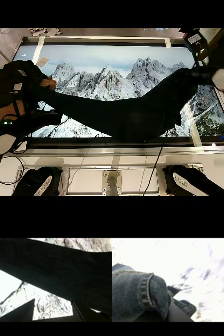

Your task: Fold the clothes and pants, and hang the long-sleeved shirts on hangers.

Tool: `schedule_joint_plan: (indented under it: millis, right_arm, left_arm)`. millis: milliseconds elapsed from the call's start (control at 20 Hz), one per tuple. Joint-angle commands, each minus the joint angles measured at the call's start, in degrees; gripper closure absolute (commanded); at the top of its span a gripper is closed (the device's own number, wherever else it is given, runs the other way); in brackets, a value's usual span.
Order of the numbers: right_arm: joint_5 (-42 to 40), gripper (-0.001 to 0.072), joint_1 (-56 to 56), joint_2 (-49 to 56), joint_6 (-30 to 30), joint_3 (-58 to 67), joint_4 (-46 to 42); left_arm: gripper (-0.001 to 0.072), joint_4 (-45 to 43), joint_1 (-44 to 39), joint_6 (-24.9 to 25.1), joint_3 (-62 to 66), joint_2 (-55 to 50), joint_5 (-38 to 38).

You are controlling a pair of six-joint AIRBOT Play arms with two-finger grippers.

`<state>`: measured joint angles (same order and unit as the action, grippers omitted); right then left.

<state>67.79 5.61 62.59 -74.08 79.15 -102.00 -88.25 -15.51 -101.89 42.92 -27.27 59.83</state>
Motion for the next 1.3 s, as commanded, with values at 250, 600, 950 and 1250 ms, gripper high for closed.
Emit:
schedule_joint_plan:
  millis: [250, 600, 950, 1250]
  right_arm:
    - [0.6, 0.0089, -17.1, 17.1, -10.3, 0.7, 20.3]
    - [11.7, 0.0089, -28.5, -0.9, 5.6, 5.6, 16.9]
    - [10.6, 0.0089, -31.6, -4.8, 4.3, 5.6, 30.9]
    - [13.2, 0.0089, -31.6, -4.6, -5.0, 5.6, 31.8]
  left_arm:
    - [0.0193, -16.1, 0.2, -4.7, 0.0, -3.3, -3.0]
    - [0.0213, -26.2, 23.9, -27.0, 0.6, -12.7, -17.0]
    - [0.0215, 15.8, 48.0, 6.2, 9.8, -36.2, -23.6]
    - [0.0214, 21.9, 45.7, 9.3, 25.0, -57.1, -22.8]
